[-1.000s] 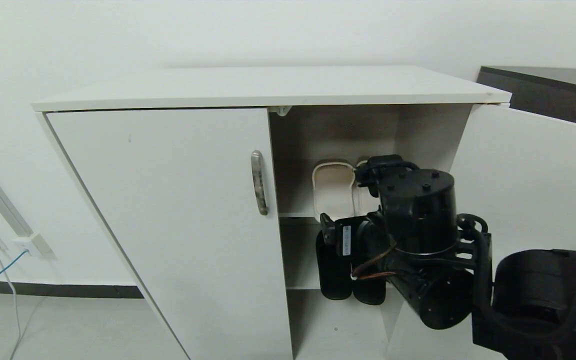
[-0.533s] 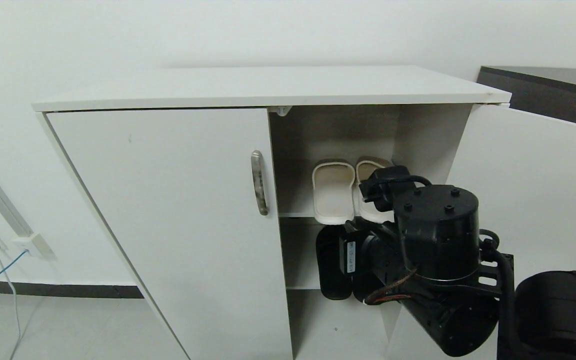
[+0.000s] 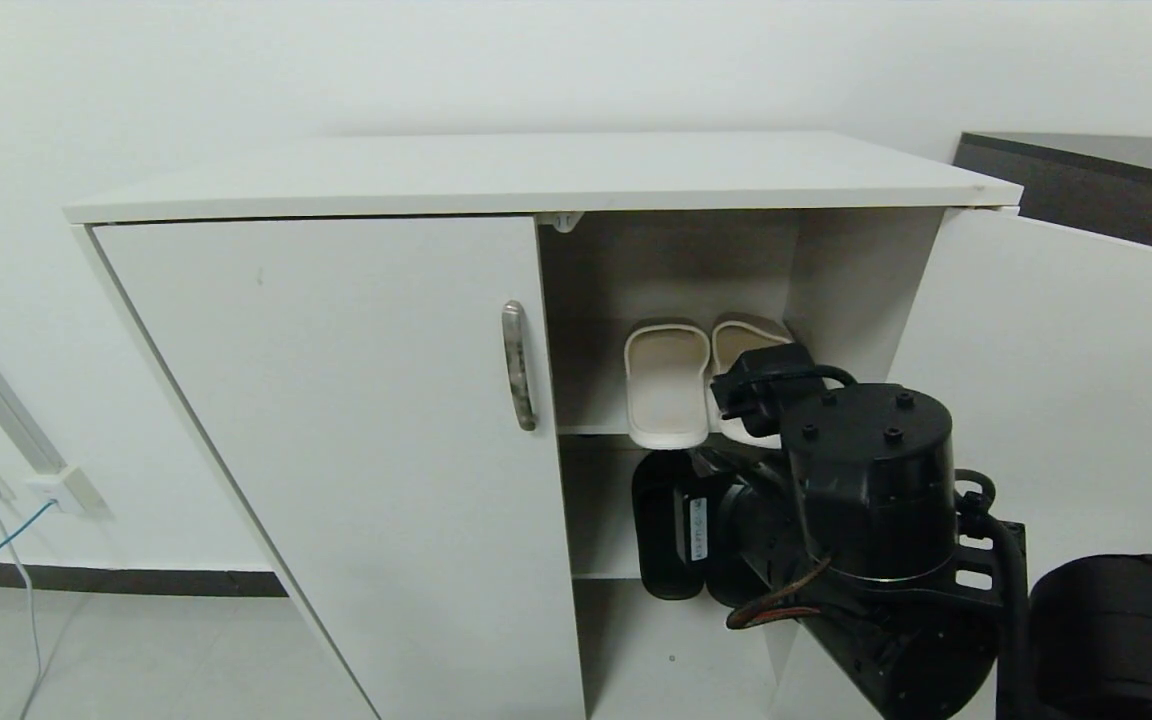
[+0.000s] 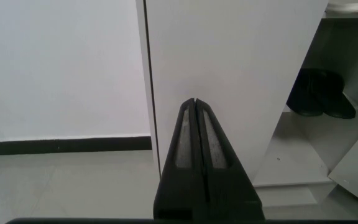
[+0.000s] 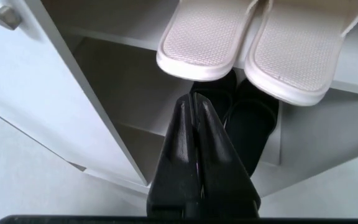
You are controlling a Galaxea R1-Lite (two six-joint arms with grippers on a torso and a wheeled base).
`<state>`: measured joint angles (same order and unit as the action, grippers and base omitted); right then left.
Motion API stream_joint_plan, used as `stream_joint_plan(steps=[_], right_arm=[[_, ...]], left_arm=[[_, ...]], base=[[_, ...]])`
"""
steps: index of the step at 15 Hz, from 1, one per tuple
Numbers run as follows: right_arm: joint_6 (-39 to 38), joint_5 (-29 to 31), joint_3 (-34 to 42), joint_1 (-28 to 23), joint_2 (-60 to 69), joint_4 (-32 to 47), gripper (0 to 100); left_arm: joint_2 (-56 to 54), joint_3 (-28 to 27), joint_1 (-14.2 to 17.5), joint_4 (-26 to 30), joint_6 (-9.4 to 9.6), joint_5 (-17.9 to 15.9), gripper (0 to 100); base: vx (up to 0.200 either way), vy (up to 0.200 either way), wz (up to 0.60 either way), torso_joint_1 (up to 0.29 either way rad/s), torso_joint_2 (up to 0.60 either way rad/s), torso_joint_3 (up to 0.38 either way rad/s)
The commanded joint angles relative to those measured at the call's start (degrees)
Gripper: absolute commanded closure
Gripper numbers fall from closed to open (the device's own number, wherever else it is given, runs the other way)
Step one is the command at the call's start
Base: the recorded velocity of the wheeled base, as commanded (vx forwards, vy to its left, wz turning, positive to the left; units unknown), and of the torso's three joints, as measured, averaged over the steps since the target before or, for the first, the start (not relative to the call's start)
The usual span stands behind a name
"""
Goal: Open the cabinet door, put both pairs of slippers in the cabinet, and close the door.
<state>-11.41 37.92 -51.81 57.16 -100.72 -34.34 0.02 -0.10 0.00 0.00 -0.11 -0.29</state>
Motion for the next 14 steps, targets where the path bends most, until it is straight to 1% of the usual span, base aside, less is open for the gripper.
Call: stream_joint_plan(steps=[1,14], right_arm=[[-0.02,-0.04,0.04,0.23,-0.97,-0.02,100],[0.25,0.04,1.8,0.32,-2.03,0.06,100]], left_arm=[[-0.02,0.01,0.0,0.0,0.02,0.03,100],[-0.02,0.01,0.0,0.0,-0.15,0.12,100]], base=[[-0.2,0.0,0.0,0.002,0.01,-0.002],[-0.2,0.0,0.0,0.002,0.0,0.002]])
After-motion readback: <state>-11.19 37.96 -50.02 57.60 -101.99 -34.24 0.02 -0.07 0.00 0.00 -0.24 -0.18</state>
